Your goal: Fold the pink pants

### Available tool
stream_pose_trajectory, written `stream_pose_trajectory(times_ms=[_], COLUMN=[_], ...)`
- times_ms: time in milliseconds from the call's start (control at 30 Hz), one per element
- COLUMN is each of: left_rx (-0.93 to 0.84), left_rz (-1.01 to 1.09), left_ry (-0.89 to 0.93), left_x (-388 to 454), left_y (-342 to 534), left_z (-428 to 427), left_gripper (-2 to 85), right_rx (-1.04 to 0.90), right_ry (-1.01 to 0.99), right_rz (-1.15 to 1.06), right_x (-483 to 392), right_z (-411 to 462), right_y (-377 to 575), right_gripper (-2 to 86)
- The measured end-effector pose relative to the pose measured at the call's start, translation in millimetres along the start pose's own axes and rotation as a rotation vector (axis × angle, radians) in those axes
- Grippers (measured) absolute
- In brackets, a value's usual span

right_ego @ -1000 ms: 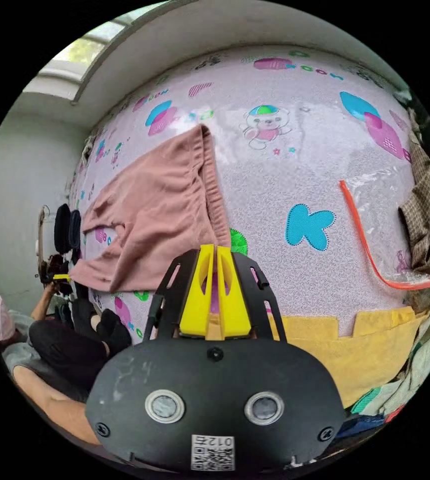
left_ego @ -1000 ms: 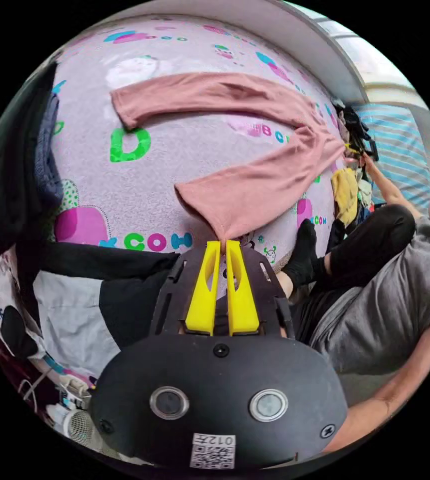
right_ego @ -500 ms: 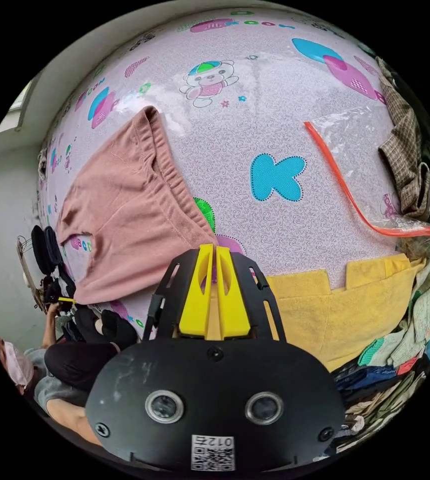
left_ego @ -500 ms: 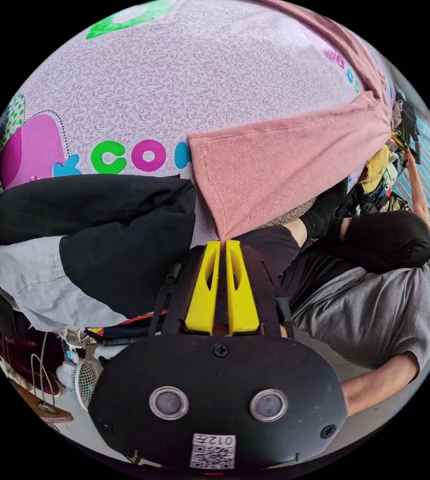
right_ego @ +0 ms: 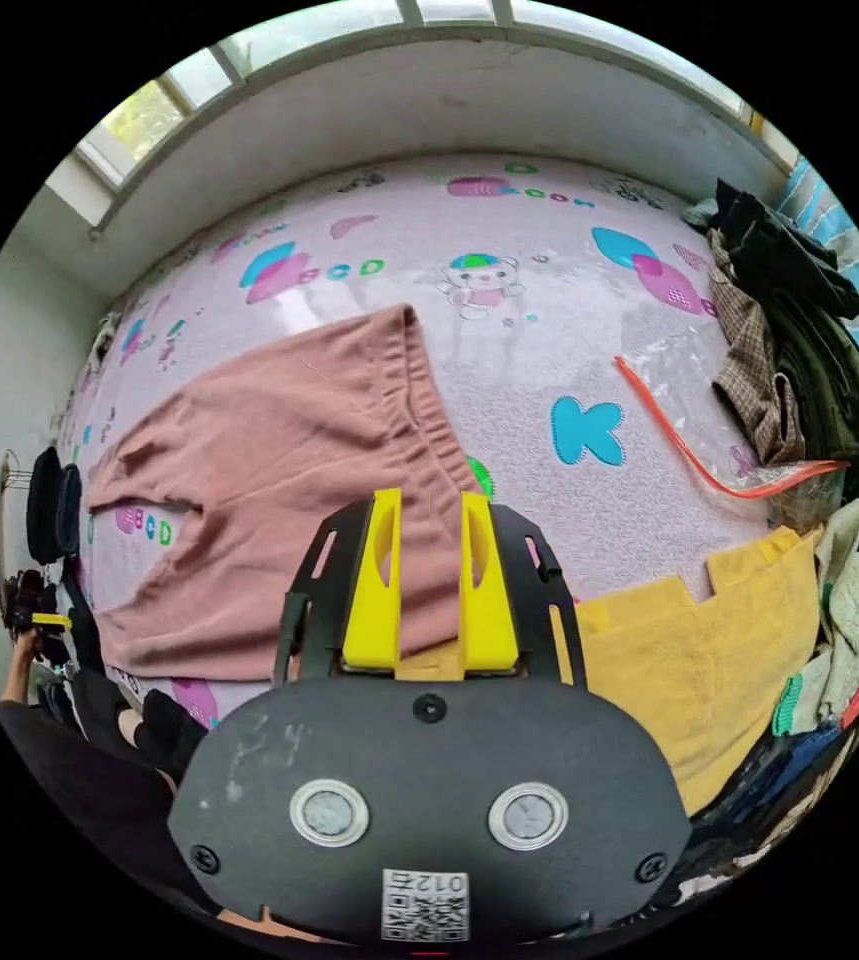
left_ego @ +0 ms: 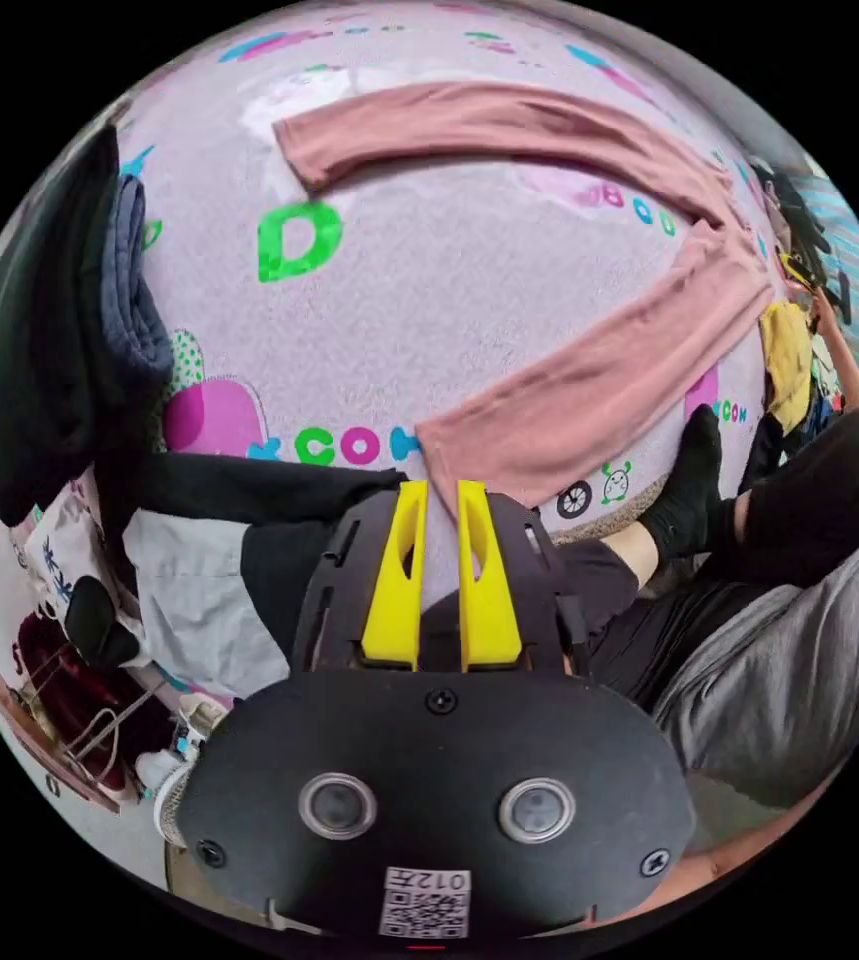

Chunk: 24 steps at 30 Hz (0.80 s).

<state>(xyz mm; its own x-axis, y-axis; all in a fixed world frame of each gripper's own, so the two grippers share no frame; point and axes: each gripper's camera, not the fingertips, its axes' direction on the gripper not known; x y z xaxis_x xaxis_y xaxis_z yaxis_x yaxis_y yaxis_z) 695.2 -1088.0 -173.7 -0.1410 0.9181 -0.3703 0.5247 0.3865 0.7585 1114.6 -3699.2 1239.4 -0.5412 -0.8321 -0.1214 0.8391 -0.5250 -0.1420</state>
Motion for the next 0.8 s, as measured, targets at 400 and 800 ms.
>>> stream_pose_trajectory(times_ms=[400, 800], left_rx=[0.364, 0.486], left_rz=[0.859, 0.94], left_ry=[-0.039, -0.173], left_x=[304, 358], left_y=[-94, -62], left_z=[44, 69], left_gripper=[0.8, 0.5], right_rx=[0.0, -0.068], right_ry=[-0.359, -0.023], right_rz=[-0.317, -0.644], right_x=[-365, -541], right_z=[-139, -337], right_y=[-25, -219], right_gripper=[6.9, 10.1])
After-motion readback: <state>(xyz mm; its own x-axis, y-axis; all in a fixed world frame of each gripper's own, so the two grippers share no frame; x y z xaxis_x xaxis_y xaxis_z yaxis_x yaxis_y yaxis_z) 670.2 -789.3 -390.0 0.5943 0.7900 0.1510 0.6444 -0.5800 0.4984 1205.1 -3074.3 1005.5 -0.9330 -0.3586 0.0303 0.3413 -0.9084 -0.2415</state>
